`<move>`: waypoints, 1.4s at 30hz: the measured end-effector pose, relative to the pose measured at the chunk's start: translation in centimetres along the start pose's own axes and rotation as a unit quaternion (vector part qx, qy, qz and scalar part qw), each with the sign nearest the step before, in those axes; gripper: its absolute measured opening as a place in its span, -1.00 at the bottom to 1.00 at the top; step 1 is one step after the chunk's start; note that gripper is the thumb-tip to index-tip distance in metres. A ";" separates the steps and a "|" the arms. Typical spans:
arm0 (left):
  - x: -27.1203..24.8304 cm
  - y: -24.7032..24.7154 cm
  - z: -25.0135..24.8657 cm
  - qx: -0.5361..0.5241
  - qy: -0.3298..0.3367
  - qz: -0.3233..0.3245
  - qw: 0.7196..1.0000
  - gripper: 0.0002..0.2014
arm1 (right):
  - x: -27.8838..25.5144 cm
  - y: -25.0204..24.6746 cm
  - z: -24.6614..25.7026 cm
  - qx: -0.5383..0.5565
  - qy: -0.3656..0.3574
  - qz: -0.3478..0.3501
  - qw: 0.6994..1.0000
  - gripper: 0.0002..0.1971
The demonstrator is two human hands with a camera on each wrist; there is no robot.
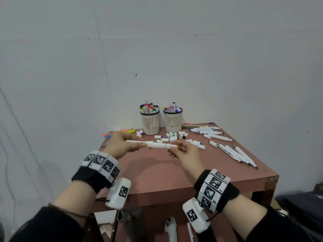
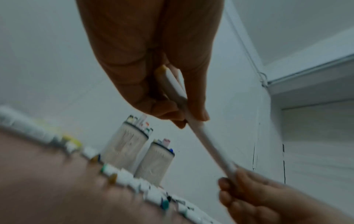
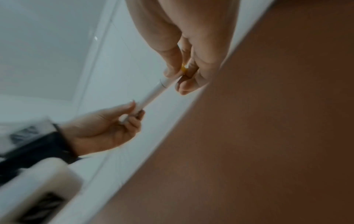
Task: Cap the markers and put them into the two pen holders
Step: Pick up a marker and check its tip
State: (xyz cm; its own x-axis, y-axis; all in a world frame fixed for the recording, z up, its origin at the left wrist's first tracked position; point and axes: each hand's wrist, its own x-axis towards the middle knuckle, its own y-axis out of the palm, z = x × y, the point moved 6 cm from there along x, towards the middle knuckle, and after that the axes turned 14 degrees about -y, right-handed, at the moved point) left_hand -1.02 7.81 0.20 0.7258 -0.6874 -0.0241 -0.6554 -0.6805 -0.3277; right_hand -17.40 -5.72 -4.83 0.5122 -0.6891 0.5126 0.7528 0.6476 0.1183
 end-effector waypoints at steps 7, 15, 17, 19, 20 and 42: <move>3.1 -3.8 -4.6 0.074 0.047 -0.023 0.996 -0.82 | 5.8 1.0 6.8 -0.043 -0.119 -0.020 0.992 -0.79; 8.8 -4.8 -0.9 0.319 0.027 -0.034 0.947 -0.76 | 14.9 -0.3 10.0 -0.221 -0.237 -0.072 0.943 -0.82; 10.1 -5.1 0.6 0.358 0.010 -0.029 0.933 -0.75 | 16.6 -0.4 10.0 -0.280 -0.255 -0.062 0.923 -0.81; 11.3 -5.5 1.9 0.387 -0.004 -0.025 0.922 -0.75 | 18.1 -0.4 9.6 -0.329 -0.263 -0.043 0.906 -0.78; 11.9 -5.6 2.4 0.399 -0.010 -0.022 0.917 -0.74 | 18.7 -0.4 9.2 -0.352 -0.264 -0.029 0.898 -0.76; 15.4 -4.3 6.2 0.555 0.004 0.091 0.827 -0.71 | 23.2 -1.2 1.7 -0.413 -0.239 0.010 0.879 -0.81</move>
State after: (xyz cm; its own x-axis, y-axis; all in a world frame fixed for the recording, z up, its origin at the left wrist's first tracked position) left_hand 14.30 1.74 -4.63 0.6318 -0.7579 -0.1625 -0.1541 0.0826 -0.9846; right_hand -7.12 -21.96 8.37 0.4457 -0.3367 0.8294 0.8898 0.0654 -0.4516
